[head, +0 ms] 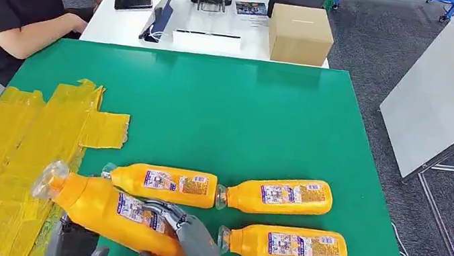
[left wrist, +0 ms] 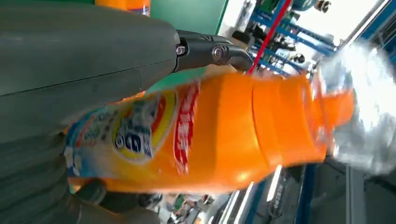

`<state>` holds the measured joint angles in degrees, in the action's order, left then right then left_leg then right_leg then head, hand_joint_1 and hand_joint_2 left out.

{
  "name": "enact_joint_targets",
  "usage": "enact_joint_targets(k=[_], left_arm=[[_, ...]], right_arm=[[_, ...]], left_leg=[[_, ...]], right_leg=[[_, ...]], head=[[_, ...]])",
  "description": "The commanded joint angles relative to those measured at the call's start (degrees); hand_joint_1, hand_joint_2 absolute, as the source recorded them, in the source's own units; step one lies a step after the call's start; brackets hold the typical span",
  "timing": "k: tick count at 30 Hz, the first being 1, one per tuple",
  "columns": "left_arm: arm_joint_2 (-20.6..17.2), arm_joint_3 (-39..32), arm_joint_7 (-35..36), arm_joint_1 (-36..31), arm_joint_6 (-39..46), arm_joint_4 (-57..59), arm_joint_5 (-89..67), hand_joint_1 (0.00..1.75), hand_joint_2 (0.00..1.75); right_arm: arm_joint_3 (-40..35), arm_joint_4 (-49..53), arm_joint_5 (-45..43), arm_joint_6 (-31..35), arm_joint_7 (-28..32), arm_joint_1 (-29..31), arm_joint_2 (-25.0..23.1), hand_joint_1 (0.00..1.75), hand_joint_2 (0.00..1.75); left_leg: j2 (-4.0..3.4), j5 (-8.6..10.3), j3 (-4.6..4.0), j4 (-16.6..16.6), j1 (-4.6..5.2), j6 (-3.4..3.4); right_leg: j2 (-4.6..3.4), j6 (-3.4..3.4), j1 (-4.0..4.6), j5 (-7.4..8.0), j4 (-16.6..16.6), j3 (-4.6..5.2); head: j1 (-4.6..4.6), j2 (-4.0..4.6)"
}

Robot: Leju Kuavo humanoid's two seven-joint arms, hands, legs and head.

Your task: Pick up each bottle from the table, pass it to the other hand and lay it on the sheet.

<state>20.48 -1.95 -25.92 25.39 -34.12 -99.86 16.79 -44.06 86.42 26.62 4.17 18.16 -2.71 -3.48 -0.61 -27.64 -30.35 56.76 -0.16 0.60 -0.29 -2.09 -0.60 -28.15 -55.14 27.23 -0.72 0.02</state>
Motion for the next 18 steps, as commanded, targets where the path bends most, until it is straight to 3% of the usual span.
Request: enact_joint_targets(k=[1,11,18], left_arm=[[-0.6,2.2,0.0,-0.4,-1.1,2.7,-0.6,0.00,1.75],[-1.1,3.0,0.5,-0.8,-1.0,2.5,0.2,0.00,1.75],[-0.5,0.4,-0.6,-2.7,3.9,3.7,-2.9,0.00,1.75]], right_arm=[[-1.2,-8.3,0.2,-0.6,-0.3,1.9,-2.7,1.75,1.75],[-1.6,-11.7,0.9,-1.8,0.0,2.8,-4.9,1.75,1.75],[-5.7,-17.7,3.9,-4.8,1.9,4.7,-7.4,1.75,1.75]], left_leg=[[0.08,0.09,-0.01,-0.1,-0.12,-0.06],[0.07,0.04,0.00,-0.1,-0.09,-0.05],[0.03,0.03,0.03,-0.1,-0.05,-0.04]], right_leg=[[0.05,0.11,0.13,0.12,0.2,-0.03],[0.03,0.08,0.10,0.07,0.1,-0.03],[0.01,0.06,0.05,0.04,0.1,-0.03]], head=[[0.00,0.00],[0.00,0.00],[0.02,0.00]])
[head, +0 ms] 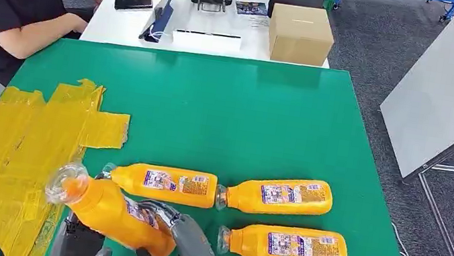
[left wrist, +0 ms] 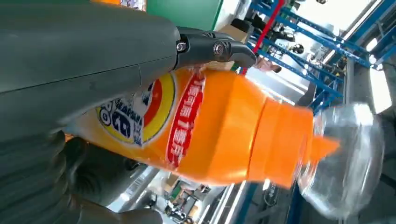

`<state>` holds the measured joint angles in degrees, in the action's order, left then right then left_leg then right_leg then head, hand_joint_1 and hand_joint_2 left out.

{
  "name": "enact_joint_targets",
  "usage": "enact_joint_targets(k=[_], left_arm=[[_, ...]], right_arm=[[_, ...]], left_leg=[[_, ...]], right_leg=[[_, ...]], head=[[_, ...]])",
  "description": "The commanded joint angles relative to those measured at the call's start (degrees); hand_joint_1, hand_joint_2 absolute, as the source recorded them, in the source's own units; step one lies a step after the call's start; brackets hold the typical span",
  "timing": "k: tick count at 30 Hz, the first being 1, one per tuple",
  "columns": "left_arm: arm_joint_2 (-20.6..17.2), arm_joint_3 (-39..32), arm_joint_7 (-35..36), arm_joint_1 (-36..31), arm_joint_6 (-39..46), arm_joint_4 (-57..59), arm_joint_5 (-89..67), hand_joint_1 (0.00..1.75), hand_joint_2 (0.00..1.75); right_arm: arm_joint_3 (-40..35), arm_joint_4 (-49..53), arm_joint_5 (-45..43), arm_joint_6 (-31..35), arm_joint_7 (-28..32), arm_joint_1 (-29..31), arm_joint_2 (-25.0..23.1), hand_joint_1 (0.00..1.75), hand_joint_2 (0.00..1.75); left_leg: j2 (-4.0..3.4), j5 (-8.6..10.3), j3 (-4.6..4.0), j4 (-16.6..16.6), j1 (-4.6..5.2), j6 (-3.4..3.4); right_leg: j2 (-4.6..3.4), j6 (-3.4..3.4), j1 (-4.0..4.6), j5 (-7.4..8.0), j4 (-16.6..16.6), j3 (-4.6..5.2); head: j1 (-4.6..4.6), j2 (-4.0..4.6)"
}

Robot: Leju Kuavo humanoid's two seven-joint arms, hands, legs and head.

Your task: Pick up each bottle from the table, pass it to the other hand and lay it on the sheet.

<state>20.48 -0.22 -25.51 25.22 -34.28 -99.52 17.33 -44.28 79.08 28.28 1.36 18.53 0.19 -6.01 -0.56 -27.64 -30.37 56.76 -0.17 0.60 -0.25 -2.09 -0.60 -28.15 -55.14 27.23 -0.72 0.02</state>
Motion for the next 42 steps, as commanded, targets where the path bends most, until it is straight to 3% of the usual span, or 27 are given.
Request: enact_joint_targets(k=[1,6,16,17,32,37,38,39,40,42], left_arm=[[-0.5,-1.8,-1.1,-2.8,4.6,3.3,-3.9,0.00,1.75],[-0.5,-1.7,-3.5,-3.6,13.1,2.5,-12.0,0.00,1.75],[-0.5,-1.5,-3.8,-3.8,15.8,3.3,-12.5,0.03,1.75],[-0.5,-1.5,-3.8,-3.9,15.8,3.4,-12.4,1.75,1.75],[-0.5,-1.8,-4.6,-4.3,14.9,4.0,-10.9,1.75,1.75],[-0.5,-2.9,-5.2,-3.9,15.6,2.2,-11.3,1.75,1.75],[-0.5,-3.4,-5.5,-3.8,16.1,1.8,-11.8,1.75,1.75],[-0.5,-3.8,-5.8,-3.8,16.7,1.2,-12.4,1.75,1.75],[-0.5,-4.3,-6.4,-3.7,17.8,0.2,-13.8,1.75,1.75],[-0.5,-5.1,-7.7,-3.7,20.4,-1.4,-17.5,1.75,1.75]], right_arm=[[-6.0,-10.7,2.5,-2.1,1.7,1.8,-5.1,1.75,1.75],[-7.2,-11.7,3.3,-2.6,2.1,2.1,-5.5,1.75,1.75],[-8.0,-12.8,3.2,-2.8,2.1,2.2,-5.8,1.75,1.75],[-8.0,-13.0,3.2,-2.8,2.1,2.5,-6.2,1.75,1.75],[-7.7,-14.2,3.1,-2.2,1.8,2.9,-7.0,1.75,1.75],[-5.9,-9.6,2.6,0.6,1.3,1.0,-4.4,1.75,1.75],[-5.3,-8.8,2.6,1.3,1.1,0.8,-4.2,1.64,1.75],[-4.6,-7.4,2.7,2.3,1.0,0.5,-4.0,0.23,1.75],[-3.7,-5.4,3.3,3.9,0.7,0.0,-3.6,0.00,1.75],[-2.1,-1.2,4.3,5.7,-0.1,-0.9,-2.6,0.00,1.75]], left_leg=[[-0.01,0.04,0.04,-0.1,-0.11,-0.07],[0.06,0.03,0.03,-0.1,-0.09,-0.05],[0.13,0.04,0.02,-0.1,-0.06,-0.04],[0.08,0.02,0.03,-0.1,-0.03,-0.02],[0.11,0.03,0.02,-0.1,-0.03,-0.03],[0.22,0.05,0.00,-0.1,-0.08,-0.04],[0.19,0.03,0.01,-0.1,-0.05,-0.03],[0.24,0.04,-0.02,-0.1,-0.09,-0.04],[0.23,0.03,-0.02,0.0,-0.08,-0.03],[0.24,0.02,-0.07,0.0,-0.12,-0.04]], right_leg=[[-0.03,0.10,0.11,0.08,0.1,-0.04],[0.05,0.08,0.09,0.03,0.1,-0.06],[0.13,0.06,0.06,0.02,0.1,-0.06],[0.08,0.04,0.03,0.00,0.1,-0.04],[0.11,0.05,0.03,0.00,0.1,-0.04],[0.21,0.07,0.08,0.01,0.1,-0.07],[0.19,0.05,0.05,-0.01,0.1,-0.05],[0.24,0.07,0.09,0.00,0.1,-0.06],[0.23,0.06,0.07,-0.01,0.1,-0.05],[0.24,0.07,0.12,-0.01,0.1,-0.01]], head=[[0.02,0.00],[0.00,0.00],[0.04,0.00],[0.02,0.00],[0.02,0.00],[0.02,0.00],[0.02,0.00],[0.02,0.00],[0.02,0.00],[0.00,0.00]])
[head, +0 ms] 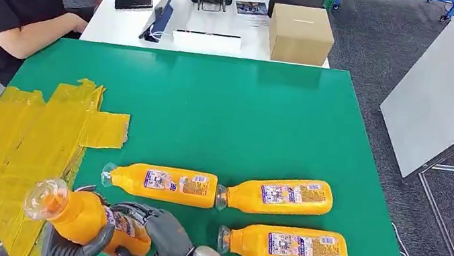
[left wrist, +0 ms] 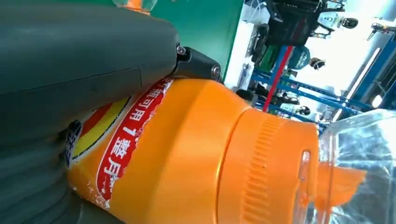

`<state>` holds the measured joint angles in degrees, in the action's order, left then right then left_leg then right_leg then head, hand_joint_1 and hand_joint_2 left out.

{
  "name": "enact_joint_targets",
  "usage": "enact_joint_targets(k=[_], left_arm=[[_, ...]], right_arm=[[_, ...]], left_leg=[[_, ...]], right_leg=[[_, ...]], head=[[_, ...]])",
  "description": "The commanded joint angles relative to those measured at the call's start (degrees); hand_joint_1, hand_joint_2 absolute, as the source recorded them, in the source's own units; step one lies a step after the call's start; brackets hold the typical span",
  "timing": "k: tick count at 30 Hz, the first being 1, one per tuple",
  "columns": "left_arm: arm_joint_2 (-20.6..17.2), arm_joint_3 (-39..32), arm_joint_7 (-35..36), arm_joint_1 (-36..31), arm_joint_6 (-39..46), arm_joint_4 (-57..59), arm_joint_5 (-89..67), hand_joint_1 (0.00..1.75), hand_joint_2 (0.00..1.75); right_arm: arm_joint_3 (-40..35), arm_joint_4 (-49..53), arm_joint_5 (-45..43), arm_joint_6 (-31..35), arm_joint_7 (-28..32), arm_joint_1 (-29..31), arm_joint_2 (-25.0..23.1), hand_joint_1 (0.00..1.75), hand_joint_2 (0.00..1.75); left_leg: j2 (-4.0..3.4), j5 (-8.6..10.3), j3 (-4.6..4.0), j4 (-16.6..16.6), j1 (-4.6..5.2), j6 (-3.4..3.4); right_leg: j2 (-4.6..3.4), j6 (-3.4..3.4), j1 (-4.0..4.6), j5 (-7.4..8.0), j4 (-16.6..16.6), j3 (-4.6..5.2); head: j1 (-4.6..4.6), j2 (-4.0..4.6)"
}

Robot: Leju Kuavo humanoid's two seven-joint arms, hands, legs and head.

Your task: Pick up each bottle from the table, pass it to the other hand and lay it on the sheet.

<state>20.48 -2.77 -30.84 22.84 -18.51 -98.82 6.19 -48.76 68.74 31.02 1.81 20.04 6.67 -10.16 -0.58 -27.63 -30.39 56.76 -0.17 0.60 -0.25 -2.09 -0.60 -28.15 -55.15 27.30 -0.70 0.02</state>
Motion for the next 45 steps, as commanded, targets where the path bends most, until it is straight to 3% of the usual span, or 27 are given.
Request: enact_joint_targets(k=[1,2,4,10,12,13,17,21,27,32,44,45], left_arm=[[-0.5,-2.8,-2.3,-1.4,4.5,-2.4,-6.3,1.75,1.75],[-0.5,-3.3,-2.9,-1.4,6.1,-3.1,-8.6,1.75,1.75],[-0.5,-5.0,-5.8,-1.5,11.7,-4.9,-15.1,1.75,1.75],[-0.5,-6.4,-5.9,-1.8,12.0,-5.5,-15.9,1.75,1.75],[-0.5,-7.7,-8.2,-2.3,19.2,-6.1,-23.0,1.75,1.75],[-0.5,-8.9,-8.9,-2.5,22.9,-6.7,-27.4,1.75,1.75],[-0.5,-10.9,-8.6,-4.0,40.1,-6.2,-50.2,1.75,1.75],[-0.6,-10.4,-7.3,-4.8,42.7,-4.0,-55.8,1.75,1.75],[-8.9,-3.6,9.4,-10.5,49.4,14.2,-84.0,1.75,1.75],[-14.1,-1.2,14.7,-13.6,48.3,25.7,-88.8,1.75,1.75],[-19.9,1.6,9.8,-15.4,39.7,35.0,-82.0,1.73,1.75],[-20.4,1.8,9.0,-15.4,38.9,35.3,-80.9,0.00,1.75]], right_arm=[[2.6,9.9,1.7,5.0,-2.0,-7.4,1.8,0.00,1.75],[3.2,11.5,3.7,6.8,-3.2,-7.7,2.6,0.00,0.00],[5.6,16.1,3.6,8.3,-4.1,-8.9,4.8,0.00,0.00],[6.8,18.6,3.6,7.8,-4.4,-9.5,5.6,0.00,0.00],[8.7,20.5,4.0,9.6,-4.5,-9.9,6.0,0.00,0.00],[9.8,22.0,4.0,9.6,-5.4,-9.8,6.7,0.00,1.75],[14.2,23.1,-0.7,4.1,-7.6,-7.2,9.7,0.00,1.75],[14.8,21.7,-1.6,3.2,-7.3,-6.5,9.8,0.00,1.75],[12.6,11.2,-3.4,-1.2,-10.2,3.5,11.7,0.00,1.75],[11.7,5.7,-4.4,-2.7,-10.9,8.3,10.9,0.00,1.75],[9.8,0.3,-5.8,-3.5,-11.0,12.4,9.4,0.00,1.75],[9.7,-0.3,-5.9,-3.6,-10.9,12.8,9.3,0.00,1.75]], left_leg=[[0.25,0.00,-0.06,0.0,-0.08,-0.03],[0.25,0.01,-0.07,0.0,-0.06,-0.02],[0.25,0.00,-0.07,0.0,-0.08,-0.02],[0.28,0.04,-0.06,0.0,-0.08,-0.02],[0.17,0.02,-0.04,0.0,-0.01,-0.01],[0.28,0.04,-0.09,0.0,-0.11,-0.03],[0.20,0.05,-0.16,0.0,-0.03,-0.01],[0.19,0.06,-0.10,0.0,0.01,0.01],[0.14,0.15,0.05,-0.2,0.10,0.03],[0.07,0.20,0.12,-0.2,0.05,-0.01],[0.09,0.18,0.05,-0.1,0.03,0.01],[0.11,0.27,-0.03,-0.1,-0.01,-0.01]], right_leg=[[0.23,0.05,0.08,-0.04,0.1,-0.06],[0.23,0.04,0.06,-0.03,0.1,-0.04],[0.22,0.05,0.09,-0.02,0.1,-0.06],[0.27,0.04,0.08,0.01,0.1,-0.04],[0.18,0.03,0.01,-0.01,0.0,-0.02],[0.27,0.07,0.11,0.02,0.1,-0.05],[0.21,0.03,0.04,0.03,0.0,0.06],[0.18,0.01,0.00,0.04,0.0,0.00],[0.21,0.01,-0.10,0.08,0.1,-0.11],[0.14,0.05,-0.02,0.16,0.2,-0.16],[0.20,0.04,-0.01,0.11,0.0,-0.18],[0.20,0.08,0.03,0.21,0.1,-0.12]], head=[[0.00,0.00],[0.00,0.00],[0.00,0.00],[-0.02,0.00],[0.02,0.00],[-0.02,0.00],[-0.02,0.00],[-0.04,0.00],[-0.02,0.00],[-0.02,0.00],[-0.04,0.00],[-0.04,0.00]])
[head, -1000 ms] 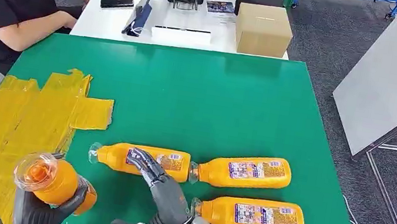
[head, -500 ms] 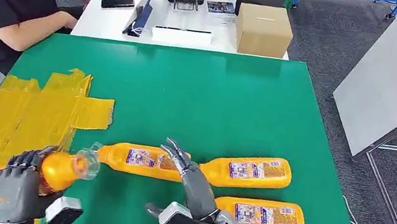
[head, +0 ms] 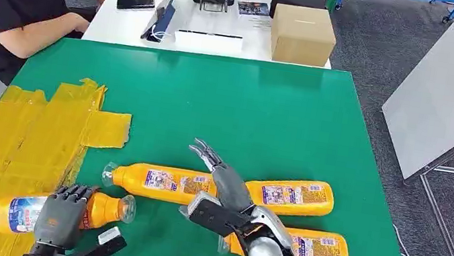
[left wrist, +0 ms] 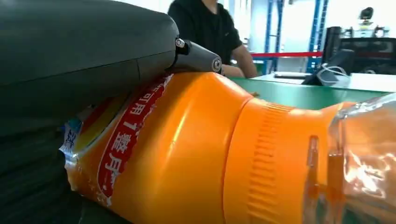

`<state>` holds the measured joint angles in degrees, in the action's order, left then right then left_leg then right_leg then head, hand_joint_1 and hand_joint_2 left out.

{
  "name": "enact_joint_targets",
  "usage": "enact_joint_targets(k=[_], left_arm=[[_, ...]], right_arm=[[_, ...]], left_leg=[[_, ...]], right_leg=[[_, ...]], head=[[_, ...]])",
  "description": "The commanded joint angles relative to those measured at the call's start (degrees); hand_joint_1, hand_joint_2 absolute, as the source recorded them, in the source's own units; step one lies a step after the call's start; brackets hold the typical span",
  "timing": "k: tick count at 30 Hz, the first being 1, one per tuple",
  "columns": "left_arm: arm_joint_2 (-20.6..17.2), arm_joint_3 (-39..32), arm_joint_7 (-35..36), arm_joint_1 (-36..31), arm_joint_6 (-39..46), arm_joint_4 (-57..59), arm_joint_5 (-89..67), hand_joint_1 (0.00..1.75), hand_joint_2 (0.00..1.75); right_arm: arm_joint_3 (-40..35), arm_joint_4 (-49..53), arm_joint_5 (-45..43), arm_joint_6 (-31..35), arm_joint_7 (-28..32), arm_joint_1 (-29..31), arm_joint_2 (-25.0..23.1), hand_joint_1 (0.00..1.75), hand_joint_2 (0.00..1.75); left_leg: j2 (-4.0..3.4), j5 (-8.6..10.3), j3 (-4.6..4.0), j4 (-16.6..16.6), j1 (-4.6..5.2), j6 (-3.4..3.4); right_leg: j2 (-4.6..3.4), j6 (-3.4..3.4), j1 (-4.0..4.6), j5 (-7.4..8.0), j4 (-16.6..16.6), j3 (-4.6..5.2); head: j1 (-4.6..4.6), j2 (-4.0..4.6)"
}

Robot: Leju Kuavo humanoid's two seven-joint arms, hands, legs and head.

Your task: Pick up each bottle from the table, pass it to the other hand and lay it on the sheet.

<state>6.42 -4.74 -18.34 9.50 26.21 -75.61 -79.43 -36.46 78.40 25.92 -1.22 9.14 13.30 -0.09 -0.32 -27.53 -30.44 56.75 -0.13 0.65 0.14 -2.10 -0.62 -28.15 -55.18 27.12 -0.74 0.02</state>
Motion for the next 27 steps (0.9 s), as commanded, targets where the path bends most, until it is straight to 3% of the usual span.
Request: enact_joint_targets(k=[1,3,4,7,12,17,21,23,27], left_arm=[[-7.6,4.7,-5.8,-1.9,-8.3,12.5,7.3,0.00,1.75],[-9.6,5.9,-9.7,-1.3,-11.3,12.9,11.3,0.00,1.75],[-11.0,6.6,-10.9,-0.9,-13.9,13.1,13.5,0.00,0.00],[-13.2,7.2,-13.0,0.1,-16.4,12.9,17.1,0.00,0.00],[-13.0,7.4,-13.0,-0.1,-16.3,12.7,17.0,0.00,0.00],[-19.2,11.2,-18.5,3.6,-28.9,8.2,31.5,0.00,0.00],[-20.2,11.1,-18.7,4.4,-29.2,7.4,32.2,0.00,0.00],[-21.7,11.9,-21.7,6.1,-35.5,4.4,41.5,0.00,0.00],[-24.3,16.0,-21.7,8.2,-36.5,-7.4,63.5,0.00,0.00]], right_arm=[[-3.0,-11.2,-1.1,-1.1,0.1,7.2,-1.1,0.00,1.75],[-3.5,-13.7,-1.5,-1.8,0.2,8.9,-1.6,0.00,1.75],[-4.3,-15.7,-1.6,-2.4,0.1,10.4,-1.8,0.00,1.75],[-5.3,-19.7,-1.6,-3.2,-0.3,13.4,-2.6,0.00,1.75],[-5.3,-19.9,-1.6,-3.2,-0.3,13.3,-2.7,0.00,1.75],[-9.4,-31.9,-2.0,-5.7,-0.6,21.3,-6.3,0.00,1.75],[-9.6,-32.7,-2.1,-5.8,-0.5,22.0,-6.8,0.00,1.75],[-11.0,-35.5,-2.6,-6.1,0.2,23.7,-7.7,0.00,1.75],[-13.0,-39.9,-2.5,-6.3,0.2,26.3,-9.4,0.00,1.75]], left_leg=[[-0.23,0.13,0.10,-0.1,-0.02,-0.05],[-0.06,0.13,0.26,-0.1,0.04,0.01],[-0.10,0.22,0.18,-0.1,-0.02,-0.04],[-0.28,0.28,0.25,-0.2,0.00,-0.09],[0.17,0.27,0.53,-0.1,0.05,-0.05],[-0.07,0.29,0.44,-0.1,0.02,-0.10],[0.09,0.33,0.56,-0.1,0.07,-0.13],[0.01,0.43,0.41,-0.1,0.02,-0.14],[-0.05,0.32,0.48,0.0,0.00,-0.13]], right_leg=[[-0.26,0.07,0.02,0.19,0.1,0.02],[-0.11,0.05,-0.04,0.10,0.0,-0.19],[-0.17,0.09,0.02,0.20,0.1,-0.09],[-0.35,0.09,0.03,0.23,0.0,-0.20],[0.10,0.03,-0.05,0.09,0.0,-0.56],[-0.12,0.08,-0.01,0.19,-0.1,-0.43],[0.05,0.09,-0.01,0.15,-0.1,-0.63],[-0.03,0.13,0.04,0.26,-0.1,-0.41],[-0.07,0.10,0.07,0.17,-0.2,-0.49]], head=[[0.00,0.00],[0.02,0.00],[0.00,0.00],[0.02,0.00],[0.00,0.00],[0.00,0.00],[0.00,0.00],[0.00,0.00],[0.02,0.00]])
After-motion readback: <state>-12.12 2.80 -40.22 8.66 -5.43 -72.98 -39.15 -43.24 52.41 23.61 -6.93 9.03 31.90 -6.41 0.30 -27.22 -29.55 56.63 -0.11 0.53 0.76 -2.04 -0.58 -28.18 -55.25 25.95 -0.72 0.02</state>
